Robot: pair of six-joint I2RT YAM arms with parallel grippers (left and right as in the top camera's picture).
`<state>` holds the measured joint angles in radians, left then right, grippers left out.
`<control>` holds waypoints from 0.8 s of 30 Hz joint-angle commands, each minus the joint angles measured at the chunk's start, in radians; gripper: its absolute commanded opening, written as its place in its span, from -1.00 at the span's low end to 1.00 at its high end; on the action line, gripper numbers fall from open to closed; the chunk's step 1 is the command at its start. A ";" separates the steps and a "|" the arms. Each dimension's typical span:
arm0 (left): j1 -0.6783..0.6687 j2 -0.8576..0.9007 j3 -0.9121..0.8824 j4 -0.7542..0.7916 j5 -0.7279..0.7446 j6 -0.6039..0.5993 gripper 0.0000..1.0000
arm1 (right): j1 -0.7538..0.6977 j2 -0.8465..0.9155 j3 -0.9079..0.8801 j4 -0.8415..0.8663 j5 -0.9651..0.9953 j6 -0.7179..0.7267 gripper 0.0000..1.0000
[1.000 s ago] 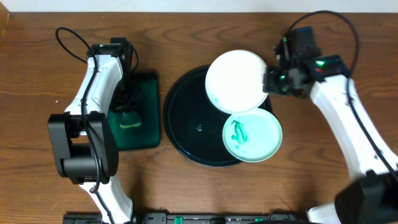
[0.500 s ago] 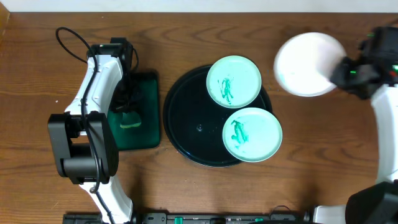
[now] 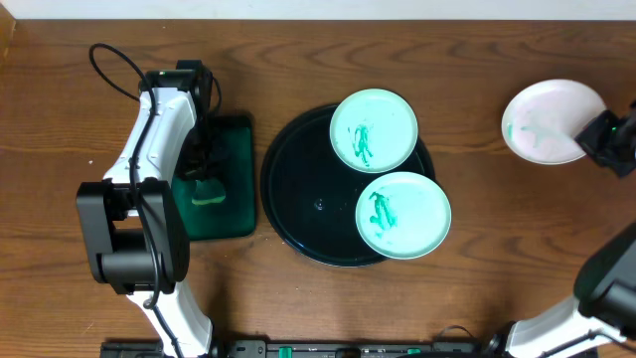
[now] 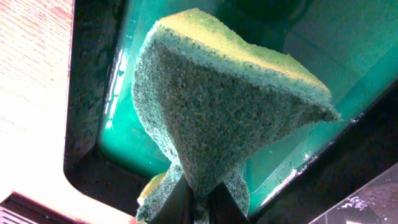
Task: Clean dirty plates on tray and stack at the side
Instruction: 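Lower the white plate onto the table's right side and release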
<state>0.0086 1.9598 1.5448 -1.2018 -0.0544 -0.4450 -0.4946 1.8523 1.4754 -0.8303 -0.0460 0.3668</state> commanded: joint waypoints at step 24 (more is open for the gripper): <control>-0.002 0.004 -0.005 -0.017 -0.005 0.003 -0.85 | 0.062 -0.166 0.004 -0.195 -0.105 -0.036 0.10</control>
<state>0.0082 1.9598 1.5448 -1.2091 -0.0544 -0.4446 -0.4759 1.8015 1.4754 -0.9825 -0.1246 0.3367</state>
